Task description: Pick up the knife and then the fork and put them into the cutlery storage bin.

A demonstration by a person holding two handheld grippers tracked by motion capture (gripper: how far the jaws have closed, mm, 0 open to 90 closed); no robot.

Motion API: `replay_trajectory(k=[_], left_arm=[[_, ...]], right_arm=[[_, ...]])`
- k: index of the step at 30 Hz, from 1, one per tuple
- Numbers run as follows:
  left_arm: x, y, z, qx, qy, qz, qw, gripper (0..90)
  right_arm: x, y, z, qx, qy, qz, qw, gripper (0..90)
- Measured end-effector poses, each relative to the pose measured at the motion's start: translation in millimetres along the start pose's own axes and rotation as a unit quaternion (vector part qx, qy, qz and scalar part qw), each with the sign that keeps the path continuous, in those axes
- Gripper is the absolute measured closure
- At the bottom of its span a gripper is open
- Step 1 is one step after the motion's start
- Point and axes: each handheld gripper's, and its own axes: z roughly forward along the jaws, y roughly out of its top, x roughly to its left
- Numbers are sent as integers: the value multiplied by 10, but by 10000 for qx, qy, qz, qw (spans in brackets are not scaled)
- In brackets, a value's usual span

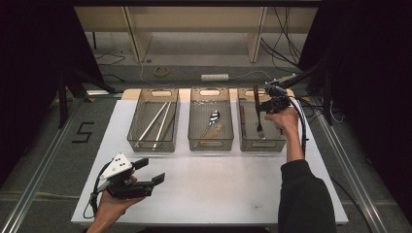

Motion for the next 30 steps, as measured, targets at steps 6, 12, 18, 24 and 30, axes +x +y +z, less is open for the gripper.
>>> replay_trajectory(k=[6, 12, 18, 24, 30], left_arm=[[2, 0, 0, -5, 3, -3, 10000, 178], [-1, 1, -2, -6, 7, -2, 10000, 178], [-3, 0, 1, -6, 13, -4, 10000, 177], [-2, -3, 2, 20, 20, 28, 10000, 177], [15, -2, -4, 8, -1, -27, 10000, 177]], right_arm=[[9, -3, 8, 90, 221, 16, 9997, 603], [47, -1, -68, -32, 296, -85, 9995, 556], [87, -21, -170, -223, 371, -126, 9990, 500], [132, -87, -224, -396, 467, -146, 9980, 435], [192, -191, -302, -635, 557, -198, 9962, 402]])
